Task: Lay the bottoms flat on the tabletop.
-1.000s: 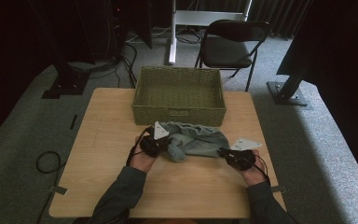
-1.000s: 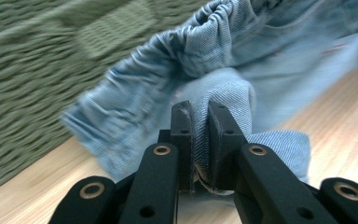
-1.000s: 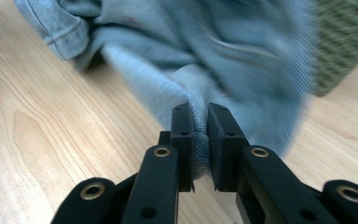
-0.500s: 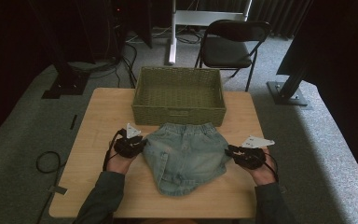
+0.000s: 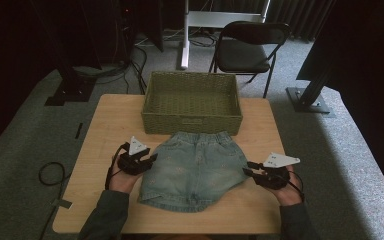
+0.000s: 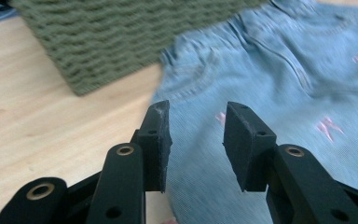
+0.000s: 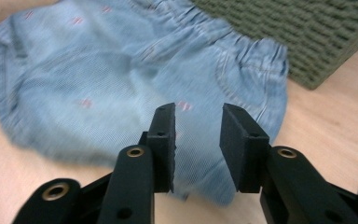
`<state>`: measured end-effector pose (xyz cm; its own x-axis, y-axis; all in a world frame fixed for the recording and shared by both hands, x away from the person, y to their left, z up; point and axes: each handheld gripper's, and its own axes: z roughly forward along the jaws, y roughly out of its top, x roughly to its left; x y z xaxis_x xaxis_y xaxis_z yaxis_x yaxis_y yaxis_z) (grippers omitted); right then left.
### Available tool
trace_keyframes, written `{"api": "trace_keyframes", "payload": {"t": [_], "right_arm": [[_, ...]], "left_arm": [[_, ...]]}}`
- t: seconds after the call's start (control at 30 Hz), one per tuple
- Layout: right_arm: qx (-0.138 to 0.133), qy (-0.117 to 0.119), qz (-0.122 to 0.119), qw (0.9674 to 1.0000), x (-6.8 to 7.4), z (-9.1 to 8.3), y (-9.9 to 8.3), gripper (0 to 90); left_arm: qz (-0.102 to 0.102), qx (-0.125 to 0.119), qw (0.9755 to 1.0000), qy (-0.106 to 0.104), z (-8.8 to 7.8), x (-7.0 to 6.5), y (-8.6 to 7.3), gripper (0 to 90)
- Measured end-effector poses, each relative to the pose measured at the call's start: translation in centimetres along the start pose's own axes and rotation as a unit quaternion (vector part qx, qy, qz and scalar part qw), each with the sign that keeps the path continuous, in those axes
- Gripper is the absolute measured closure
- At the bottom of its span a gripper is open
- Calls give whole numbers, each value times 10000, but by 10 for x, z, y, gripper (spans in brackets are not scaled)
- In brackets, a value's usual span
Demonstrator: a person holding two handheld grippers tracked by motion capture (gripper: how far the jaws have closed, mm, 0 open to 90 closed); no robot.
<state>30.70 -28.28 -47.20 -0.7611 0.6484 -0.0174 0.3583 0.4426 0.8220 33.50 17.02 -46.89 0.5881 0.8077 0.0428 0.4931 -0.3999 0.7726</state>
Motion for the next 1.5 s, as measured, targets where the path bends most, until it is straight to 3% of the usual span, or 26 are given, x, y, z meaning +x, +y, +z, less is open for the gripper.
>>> {"api": "trace_keyframes", "payload": {"t": [0.13,0.2,0.3,0.4,0.7,0.83,0.87,0.93,1.2,1.37,1.43,1.5], "right_arm": [[215,216,-71,9995,7,-2,-15,763],[485,369,-118,9981,12,5,-24,784],[823,407,-292,9953,18,18,-31,792],[1006,283,-459,9935,21,32,-29,791],[844,-77,-596,9946,16,59,-3,813],[1260,-189,-477,9907,6,85,-10,822],[1231,-188,-427,9913,6,86,-12,827],[1234,-158,-375,9915,5,85,-13,835],[1632,-142,-337,9859,10,59,-23,850],[1846,88,-330,9822,13,39,-32,823],[1718,134,-292,9846,12,28,-33,786],[1423,11,-174,9897,8,14,-32,749]], "left_arm": [[86,80,9999,-93,3,-10,-7,608],[136,127,9997,-143,5,-14,-9,603],[189,159,9995,-210,8,-20,-11,598],[266,209,9990,-275,12,-24,-11,597],[191,243,9990,-310,19,-24,-14,594],[183,251,9990,-321,20,-23,-15,590],[182,261,9990,-323,20,-23,-16,590],[161,278,9989,-328,21,-23,-16,589],[206,332,9987,-327,24,-26,-18,585],[236,381,9985,-324,26,-26,-18,583],[251,388,9984,-313,26,-26,-19,581],[250,386,9985,-306,26,-26,-18,578]]}}
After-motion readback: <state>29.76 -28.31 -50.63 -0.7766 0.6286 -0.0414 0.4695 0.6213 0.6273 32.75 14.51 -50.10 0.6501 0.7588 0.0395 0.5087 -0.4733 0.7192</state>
